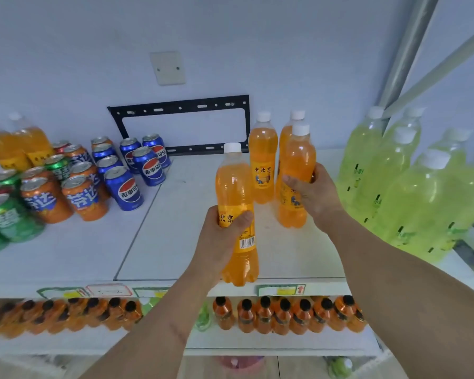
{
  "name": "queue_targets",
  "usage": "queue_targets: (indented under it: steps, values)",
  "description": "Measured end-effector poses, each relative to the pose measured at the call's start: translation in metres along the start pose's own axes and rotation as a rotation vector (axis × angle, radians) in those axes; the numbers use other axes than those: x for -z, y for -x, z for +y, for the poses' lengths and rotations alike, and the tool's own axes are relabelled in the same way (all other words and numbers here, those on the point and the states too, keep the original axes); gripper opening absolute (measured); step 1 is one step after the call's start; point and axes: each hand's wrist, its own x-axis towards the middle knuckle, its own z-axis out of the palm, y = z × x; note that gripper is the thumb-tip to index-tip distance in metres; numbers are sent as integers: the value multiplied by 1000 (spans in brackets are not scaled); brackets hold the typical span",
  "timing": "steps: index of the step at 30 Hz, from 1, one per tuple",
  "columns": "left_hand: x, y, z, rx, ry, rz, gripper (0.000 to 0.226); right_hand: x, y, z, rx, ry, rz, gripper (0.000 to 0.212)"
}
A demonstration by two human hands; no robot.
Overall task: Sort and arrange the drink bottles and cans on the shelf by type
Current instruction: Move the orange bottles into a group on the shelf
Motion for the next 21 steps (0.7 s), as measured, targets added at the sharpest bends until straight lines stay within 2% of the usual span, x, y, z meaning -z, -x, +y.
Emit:
queue_targets:
  steps: [5, 9, 13, 15, 17, 21]
  values:
    - [-6, -7, -2, -52, -24, 2, 45, 2, 1, 2, 18, 28, -29, 67]
    - [-11, -12, 1, -75, -34, 5, 51, 7, 12, 6, -1, 175, -84, 73]
    - [-15, -26, 4, -114, -89, -2, 60, 15, 29, 13, -105, 313, -119, 72]
    - [-18, -35, 7, -123, -98, -14, 67, 16, 38, 16, -194, 545, -136, 72]
    - [-23, -45, 8, -120, -112, -21, 74, 15, 47, 23, -204, 869, -190, 59]
    - [-30, -59, 7, -135, -144, -52, 73, 12, 66, 32, 37, 1357, -329, 35]
